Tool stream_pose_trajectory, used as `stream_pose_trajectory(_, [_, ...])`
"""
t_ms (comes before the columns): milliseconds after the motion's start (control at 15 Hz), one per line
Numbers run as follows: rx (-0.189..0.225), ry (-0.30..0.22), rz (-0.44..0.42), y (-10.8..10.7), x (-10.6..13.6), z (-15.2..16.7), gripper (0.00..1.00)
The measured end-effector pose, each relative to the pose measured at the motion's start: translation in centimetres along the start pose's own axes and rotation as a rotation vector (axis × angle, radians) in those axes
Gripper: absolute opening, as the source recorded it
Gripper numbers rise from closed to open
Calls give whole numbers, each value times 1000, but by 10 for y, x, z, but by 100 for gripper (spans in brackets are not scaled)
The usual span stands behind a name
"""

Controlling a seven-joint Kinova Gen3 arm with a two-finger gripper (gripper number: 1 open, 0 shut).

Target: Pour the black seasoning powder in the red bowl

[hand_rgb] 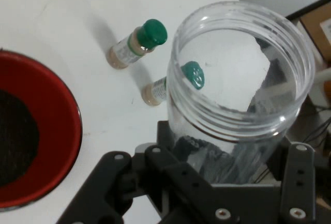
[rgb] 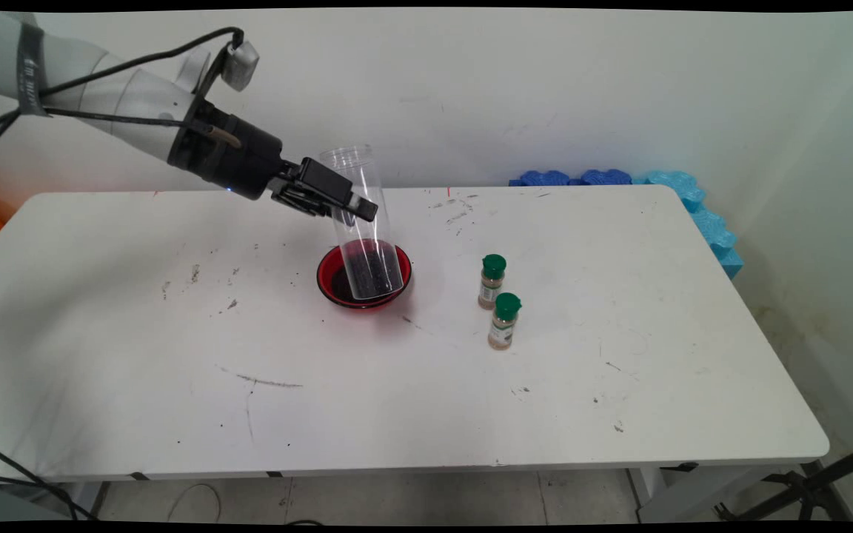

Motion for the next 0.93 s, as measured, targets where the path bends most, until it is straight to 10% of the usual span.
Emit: stream_pose_trajectory(933, [-1,14,-506,-25,-11,23,0])
